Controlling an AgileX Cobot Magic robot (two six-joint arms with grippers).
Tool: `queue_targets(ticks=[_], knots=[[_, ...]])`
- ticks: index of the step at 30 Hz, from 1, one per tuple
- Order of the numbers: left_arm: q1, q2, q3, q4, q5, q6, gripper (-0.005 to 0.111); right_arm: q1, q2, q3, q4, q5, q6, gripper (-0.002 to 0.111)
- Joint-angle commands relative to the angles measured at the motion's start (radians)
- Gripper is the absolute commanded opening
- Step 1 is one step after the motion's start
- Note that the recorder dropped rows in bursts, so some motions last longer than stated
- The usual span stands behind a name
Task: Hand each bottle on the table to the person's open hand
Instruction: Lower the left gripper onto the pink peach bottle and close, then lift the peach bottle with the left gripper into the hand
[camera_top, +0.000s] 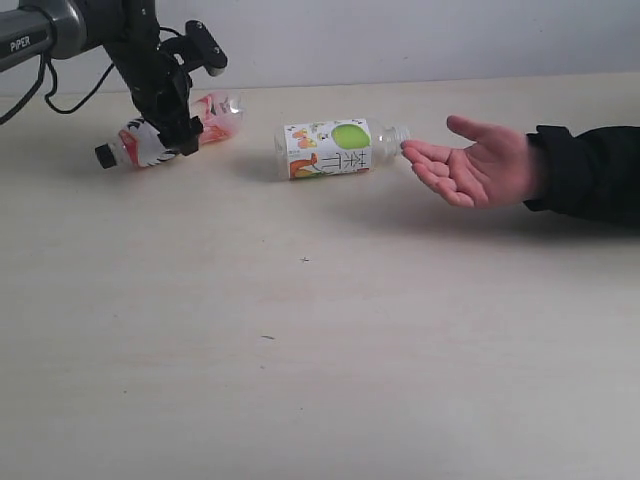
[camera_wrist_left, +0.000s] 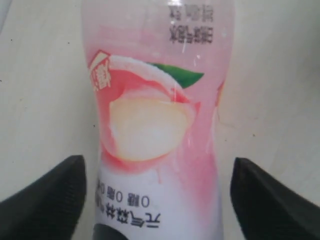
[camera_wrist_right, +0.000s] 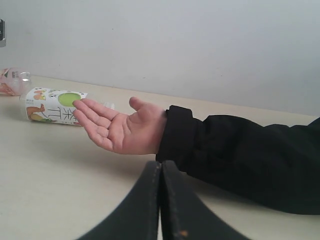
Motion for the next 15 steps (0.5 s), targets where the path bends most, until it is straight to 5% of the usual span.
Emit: queue_targets(ticks=[1,4,15], knots=[[0.003,-0.001,-0.006,0.008,0.012,-0.01,0.041,-0.004,-0.006,0.005,-0.001,-0.011,-0.004,0.0],[0.003,-0.003,-0.006,0.008,0.045,-0.01,-0.001,-0.004,-0.006,0.005,-0.001,-0.011,-0.004,0.0],[-0.003,-0.096,-0.006,0.005,0.083,-0.191,0.0,-0.004,-0.006,0.005,-0.001,-0.011,-0.004,0.0]])
